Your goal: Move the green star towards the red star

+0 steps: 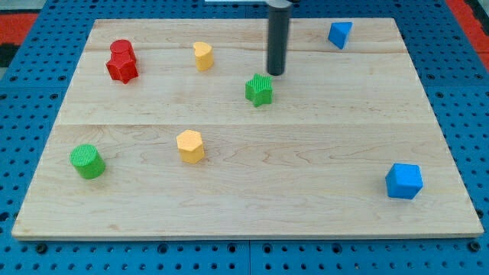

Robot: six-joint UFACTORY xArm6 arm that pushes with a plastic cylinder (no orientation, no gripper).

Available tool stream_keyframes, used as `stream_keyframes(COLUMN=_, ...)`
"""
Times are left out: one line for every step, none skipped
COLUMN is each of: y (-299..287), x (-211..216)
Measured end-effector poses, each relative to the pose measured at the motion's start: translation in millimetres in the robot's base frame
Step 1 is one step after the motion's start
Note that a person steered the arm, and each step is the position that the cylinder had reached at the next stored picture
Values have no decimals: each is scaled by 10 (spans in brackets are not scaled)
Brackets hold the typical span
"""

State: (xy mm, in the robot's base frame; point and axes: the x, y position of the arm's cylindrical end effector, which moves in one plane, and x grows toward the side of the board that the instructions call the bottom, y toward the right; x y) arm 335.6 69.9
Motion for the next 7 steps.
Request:
stream_keyframes(y=14, x=302)
stream_keyframes(y=-702, x=341)
stream_keyframes(y=-1054, x=475)
stream_keyframes(y=-976, x=779)
stream_keyframes(y=-1238, x=805)
stream_keyframes(y=-1414, x=690)
stream_keyframes(y=-1313, x=568)
